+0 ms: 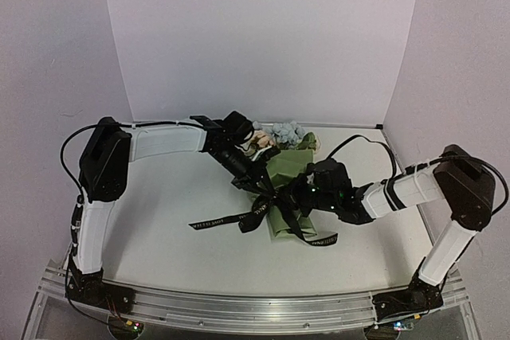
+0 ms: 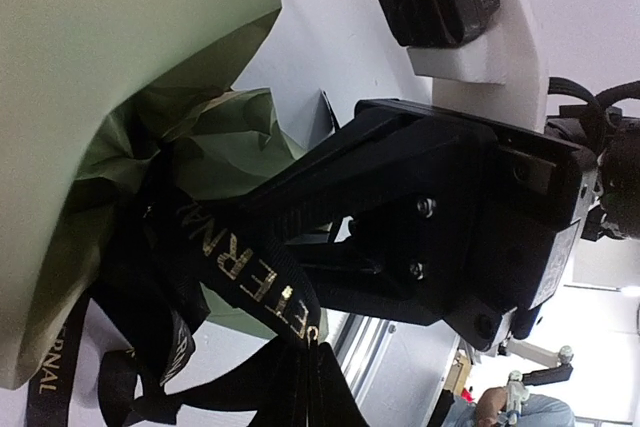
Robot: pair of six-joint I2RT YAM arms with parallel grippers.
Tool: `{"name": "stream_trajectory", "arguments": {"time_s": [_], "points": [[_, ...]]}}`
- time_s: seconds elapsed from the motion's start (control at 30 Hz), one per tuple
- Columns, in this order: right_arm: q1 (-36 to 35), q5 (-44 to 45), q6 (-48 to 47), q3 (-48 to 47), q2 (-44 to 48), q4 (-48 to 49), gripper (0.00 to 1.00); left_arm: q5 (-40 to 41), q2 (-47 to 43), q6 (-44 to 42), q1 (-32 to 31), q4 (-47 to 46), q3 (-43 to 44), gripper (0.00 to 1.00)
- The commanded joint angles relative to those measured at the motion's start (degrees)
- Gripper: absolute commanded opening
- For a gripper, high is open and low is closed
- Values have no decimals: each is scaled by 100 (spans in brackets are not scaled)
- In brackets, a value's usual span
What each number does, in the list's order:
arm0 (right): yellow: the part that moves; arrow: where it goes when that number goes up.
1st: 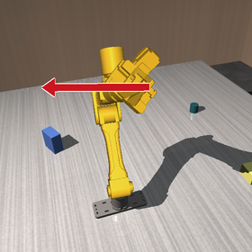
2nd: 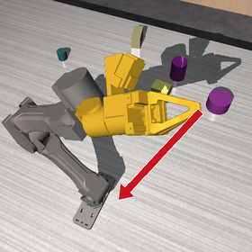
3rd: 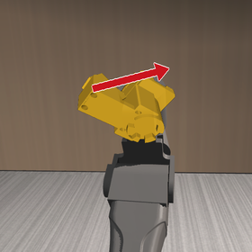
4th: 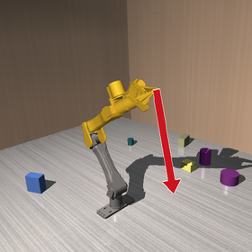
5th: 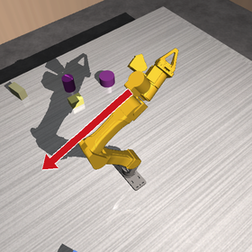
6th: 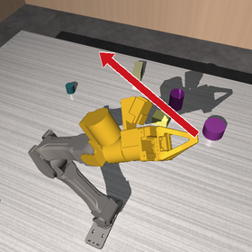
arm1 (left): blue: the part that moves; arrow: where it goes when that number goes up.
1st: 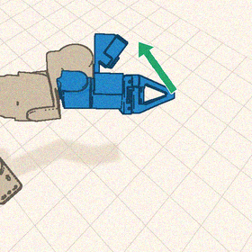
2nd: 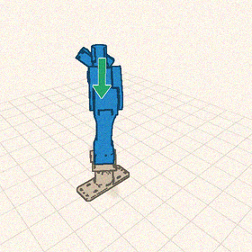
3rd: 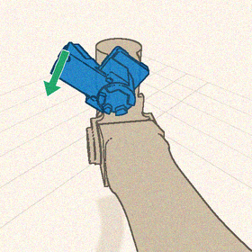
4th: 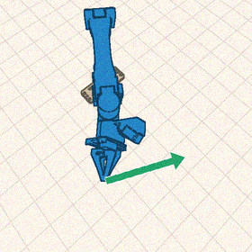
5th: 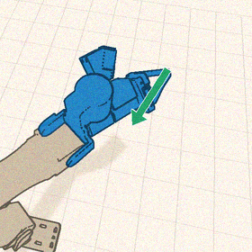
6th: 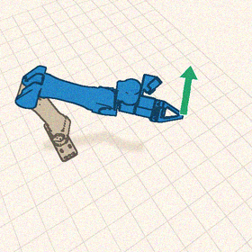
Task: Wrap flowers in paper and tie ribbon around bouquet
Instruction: Cross the half-tied ribbon over the folded bouquet.
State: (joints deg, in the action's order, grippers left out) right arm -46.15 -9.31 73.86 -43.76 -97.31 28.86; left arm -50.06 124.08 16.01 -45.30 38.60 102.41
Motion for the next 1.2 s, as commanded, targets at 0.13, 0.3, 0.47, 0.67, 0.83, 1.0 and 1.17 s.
{"name": "stream_trajectory", "arguments": {"time_s": [0.13, 0.3, 0.47, 0.67, 0.83, 1.0, 1.17], "points": [[48, -54, -39, 228, -543, 1727, 0, -433, 116, -109, 43, 81, 227, 0], [54, 8, -86, 438, -887, 2591, 0, -485, 138, 173, 44, -241, 93, 0], [59, 140, -316, 640, -1027, 3089, 0, -556, 217, 921, 38, -913, -36, 0], [63, 109, -684, 729, -928, 3091, 0, -381, 386, 1074, 44, -888, 70, 11], [63, 63, -834, 744, -972, 3091, 0, -347, 372, 1002, 39, -759, 101, 34], [67, 49, -870, 720, -1034, 3091, 0, 0, 187, 867, 37, -715, 121, 34], [67, 32, -913, 694, -1024, 3082, 0, 470, -11, 403, 40, -455, 88, 39]]}}
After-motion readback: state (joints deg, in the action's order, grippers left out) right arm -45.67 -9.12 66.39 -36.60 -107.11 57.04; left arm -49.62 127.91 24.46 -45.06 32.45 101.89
